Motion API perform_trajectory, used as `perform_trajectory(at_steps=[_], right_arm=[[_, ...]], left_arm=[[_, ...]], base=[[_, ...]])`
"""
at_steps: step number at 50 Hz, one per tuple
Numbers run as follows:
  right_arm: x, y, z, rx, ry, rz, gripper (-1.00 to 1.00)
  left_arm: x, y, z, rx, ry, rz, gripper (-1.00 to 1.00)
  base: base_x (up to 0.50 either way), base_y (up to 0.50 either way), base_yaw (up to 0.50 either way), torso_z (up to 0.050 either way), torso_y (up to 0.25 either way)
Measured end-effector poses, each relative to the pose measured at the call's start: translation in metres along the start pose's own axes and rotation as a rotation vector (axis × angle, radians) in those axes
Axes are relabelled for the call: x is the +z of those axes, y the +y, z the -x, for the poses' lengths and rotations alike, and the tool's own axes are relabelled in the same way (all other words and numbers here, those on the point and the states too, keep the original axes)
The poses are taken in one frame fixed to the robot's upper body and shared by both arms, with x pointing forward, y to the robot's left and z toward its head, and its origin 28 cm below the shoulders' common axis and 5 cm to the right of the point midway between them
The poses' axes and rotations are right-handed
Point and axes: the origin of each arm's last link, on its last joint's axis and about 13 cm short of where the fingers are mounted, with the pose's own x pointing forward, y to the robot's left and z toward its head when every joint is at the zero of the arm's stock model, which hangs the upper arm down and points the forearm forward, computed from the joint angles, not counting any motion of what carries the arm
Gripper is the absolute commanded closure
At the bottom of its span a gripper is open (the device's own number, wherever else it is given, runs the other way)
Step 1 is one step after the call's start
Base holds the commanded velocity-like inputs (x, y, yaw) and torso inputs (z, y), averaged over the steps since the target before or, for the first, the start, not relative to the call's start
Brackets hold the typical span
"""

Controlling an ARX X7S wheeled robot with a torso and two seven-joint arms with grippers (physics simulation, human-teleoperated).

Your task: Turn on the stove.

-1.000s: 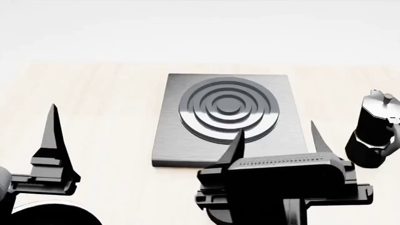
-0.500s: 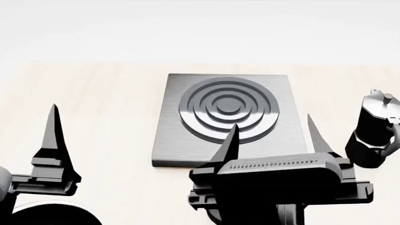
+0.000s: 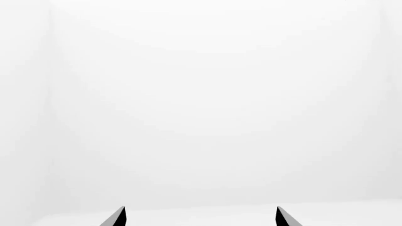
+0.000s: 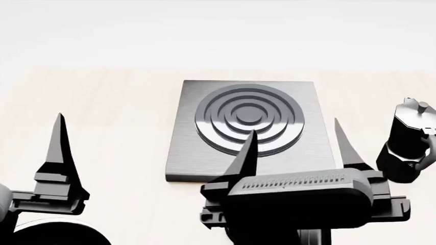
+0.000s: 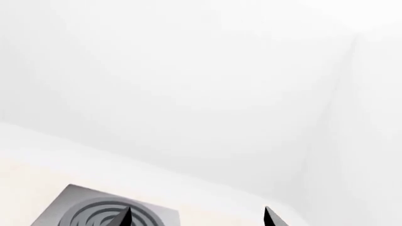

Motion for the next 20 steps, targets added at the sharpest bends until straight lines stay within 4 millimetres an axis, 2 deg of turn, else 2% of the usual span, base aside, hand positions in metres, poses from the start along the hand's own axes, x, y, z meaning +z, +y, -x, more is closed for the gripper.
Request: perform_trajectory(at_steps=[20], right_arm=[[0.0052, -0.0013, 0.0028, -0.005, -0.026, 0.003, -1.00]], left_arm=[[0.0046, -0.0007, 0.0021, -0.006, -0.015, 0.002, -1.00]], base=[[0.00, 0.00, 0.00, 0.000, 0.000]])
